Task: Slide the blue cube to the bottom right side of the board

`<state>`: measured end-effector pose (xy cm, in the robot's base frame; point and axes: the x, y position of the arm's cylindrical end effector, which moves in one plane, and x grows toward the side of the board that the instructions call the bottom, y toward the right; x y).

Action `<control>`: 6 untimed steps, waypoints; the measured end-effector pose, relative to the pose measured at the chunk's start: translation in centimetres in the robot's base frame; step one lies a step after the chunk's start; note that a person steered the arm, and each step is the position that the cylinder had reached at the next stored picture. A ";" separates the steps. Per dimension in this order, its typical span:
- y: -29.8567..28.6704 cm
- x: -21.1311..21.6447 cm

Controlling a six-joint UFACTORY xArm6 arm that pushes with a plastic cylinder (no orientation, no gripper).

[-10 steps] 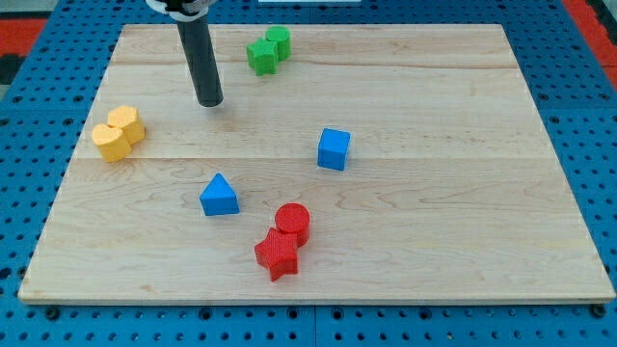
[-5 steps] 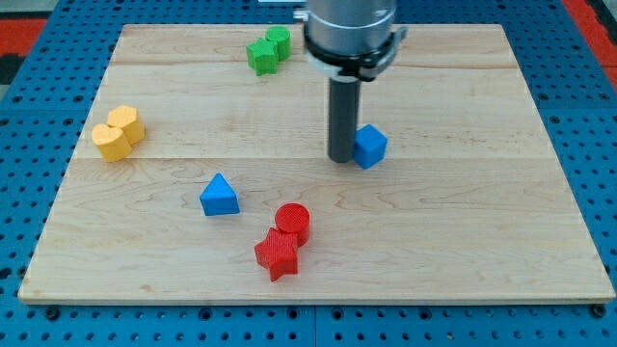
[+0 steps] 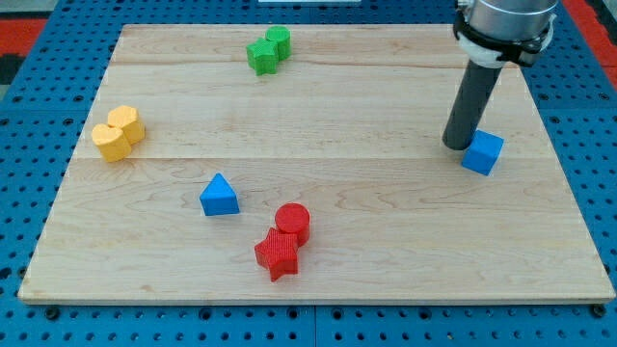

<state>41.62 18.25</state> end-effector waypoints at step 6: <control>2.5 11.6</control>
<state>53.27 20.74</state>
